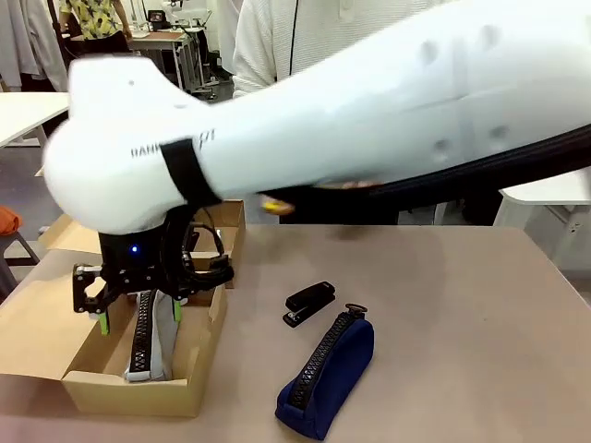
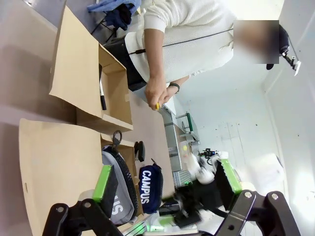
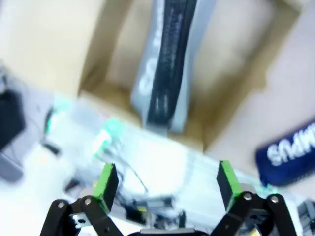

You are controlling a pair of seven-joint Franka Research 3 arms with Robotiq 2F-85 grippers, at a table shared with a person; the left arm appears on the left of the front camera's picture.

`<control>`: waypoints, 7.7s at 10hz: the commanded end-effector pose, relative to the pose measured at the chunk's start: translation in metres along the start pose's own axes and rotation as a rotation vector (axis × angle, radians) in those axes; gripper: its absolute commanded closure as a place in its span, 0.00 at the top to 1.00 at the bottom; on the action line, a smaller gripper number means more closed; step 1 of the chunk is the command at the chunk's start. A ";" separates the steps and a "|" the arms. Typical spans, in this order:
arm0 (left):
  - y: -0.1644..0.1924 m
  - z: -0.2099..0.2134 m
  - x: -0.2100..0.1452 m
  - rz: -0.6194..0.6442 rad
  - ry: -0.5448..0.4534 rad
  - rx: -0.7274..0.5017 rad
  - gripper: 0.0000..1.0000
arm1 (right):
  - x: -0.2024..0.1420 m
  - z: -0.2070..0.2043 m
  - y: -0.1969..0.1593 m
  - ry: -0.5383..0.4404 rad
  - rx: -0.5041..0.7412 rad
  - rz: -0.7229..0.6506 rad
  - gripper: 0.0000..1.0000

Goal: Place items inside the box.
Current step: Pick up a Pencil pouch or Stapler and place it inside the Mailer Box closest to the robot.

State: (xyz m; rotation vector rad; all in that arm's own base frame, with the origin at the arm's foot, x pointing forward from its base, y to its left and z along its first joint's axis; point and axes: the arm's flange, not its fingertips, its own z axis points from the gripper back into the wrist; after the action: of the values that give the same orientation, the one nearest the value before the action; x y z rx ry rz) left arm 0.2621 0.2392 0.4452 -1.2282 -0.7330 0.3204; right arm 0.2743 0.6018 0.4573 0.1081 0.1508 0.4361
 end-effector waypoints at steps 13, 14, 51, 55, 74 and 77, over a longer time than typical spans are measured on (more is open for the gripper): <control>-0.002 -0.001 0.001 -0.016 -0.012 -0.022 1.00 | -0.165 0.061 -0.313 0.047 0.787 -0.140 1.00; -0.002 -0.001 0.001 -0.016 -0.012 -0.022 1.00 | -0.199 0.063 -0.364 -0.001 0.945 -0.139 1.00; -0.002 -0.001 0.001 -0.016 -0.012 -0.022 1.00 | -0.271 0.046 -0.553 -0.321 0.983 -0.143 1.00; -0.002 -0.001 0.001 -0.016 -0.012 -0.022 1.00 | -0.190 0.067 -0.499 -0.179 0.768 -0.137 1.00; -0.002 -0.001 0.001 -0.016 -0.012 -0.022 1.00 | 0.034 -0.004 -0.306 -0.049 0.079 1.045 1.00; -0.002 -0.001 0.001 -0.016 -0.012 -0.022 1.00 | 0.051 -0.020 -0.314 -0.115 0.060 1.148 1.00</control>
State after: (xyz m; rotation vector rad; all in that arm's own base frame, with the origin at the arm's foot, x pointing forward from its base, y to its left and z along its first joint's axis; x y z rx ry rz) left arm 0.2621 0.2390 0.4449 -1.2250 -0.7340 0.3188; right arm 0.4388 0.3417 0.3898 0.2979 0.0157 1.4934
